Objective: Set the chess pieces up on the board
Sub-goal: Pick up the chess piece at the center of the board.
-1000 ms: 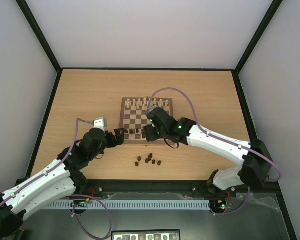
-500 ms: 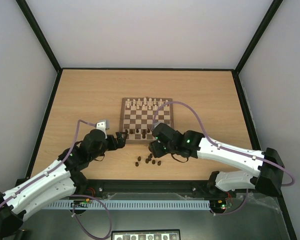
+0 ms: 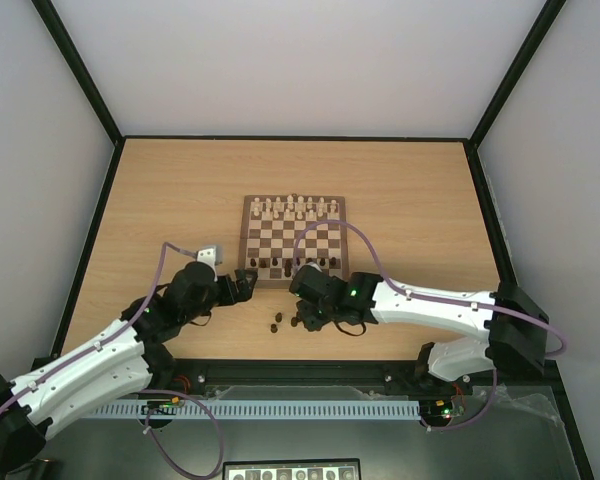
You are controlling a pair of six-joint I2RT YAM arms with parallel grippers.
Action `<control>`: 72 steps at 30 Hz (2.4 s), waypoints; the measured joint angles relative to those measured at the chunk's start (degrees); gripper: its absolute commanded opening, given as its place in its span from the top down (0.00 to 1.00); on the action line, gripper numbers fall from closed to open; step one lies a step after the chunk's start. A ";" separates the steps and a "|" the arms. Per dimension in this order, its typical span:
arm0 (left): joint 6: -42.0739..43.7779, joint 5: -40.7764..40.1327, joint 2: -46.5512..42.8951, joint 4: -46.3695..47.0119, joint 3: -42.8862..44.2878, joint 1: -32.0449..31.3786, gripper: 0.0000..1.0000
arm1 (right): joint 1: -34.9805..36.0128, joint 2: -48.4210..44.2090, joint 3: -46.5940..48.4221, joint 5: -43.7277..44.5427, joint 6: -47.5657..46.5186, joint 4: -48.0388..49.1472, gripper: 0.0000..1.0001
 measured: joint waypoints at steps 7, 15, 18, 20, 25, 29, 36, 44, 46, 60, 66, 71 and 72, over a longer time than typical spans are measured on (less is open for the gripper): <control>0.48 -0.04 1.73 2.34 0.00 -0.07 0.01 | 0.37 2.01 -0.17 0.15 0.42 1.68 0.64; 1.31 -0.02 4.11 3.80 0.00 -0.07 0.01 | 0.46 4.90 -0.13 0.24 0.46 2.56 0.68; 1.57 -0.04 4.44 4.44 0.02 -0.07 0.00 | 0.50 5.92 0.07 0.24 0.44 2.58 0.68; 1.77 -0.04 4.48 4.66 0.00 -0.07 0.00 | 0.55 6.51 0.31 0.26 0.44 2.60 0.68; 1.92 -0.04 4.52 4.76 0.00 -0.07 0.01 | 0.72 7.85 1.51 0.28 0.42 2.89 0.69; 1.92 -0.02 4.52 5.05 0.00 -0.07 0.00 | 0.74 9.01 2.21 0.33 0.33 3.32 0.69; 1.92 -0.02 4.94 5.66 0.00 -0.07 0.00 | 0.74 9.46 2.23 0.57 0.20 3.63 0.72; 1.92 0.00 5.60 7.15 0.00 -0.07 0.01 | 0.74 10.49 2.73 1.07 0.15 3.85 0.73; 1.92 0.00 5.62 7.32 0.00 -0.07 0.01 | 0.74 10.71 3.13 1.14 0.11 3.89 0.74; 1.92 0.02 5.81 7.54 0.00 -0.07 0.01 | 0.76 13.00 4.15 1.62 -0.24 4.24 0.78; 1.92 0.04 5.81 7.56 0.00 -0.07 0.01 | 0.74 13.11 4.39 2.21 -0.26 4.22 0.81; 1.92 0.20 5.81 7.54 0.00 -0.07 0.00 | 0.76 13.18 4.74 2.84 -0.24 4.04 0.83; 1.92 0.20 5.81 7.54 0.00 -0.07 0.00 | 0.76 13.18 4.76 2.89 -0.26 4.02 0.83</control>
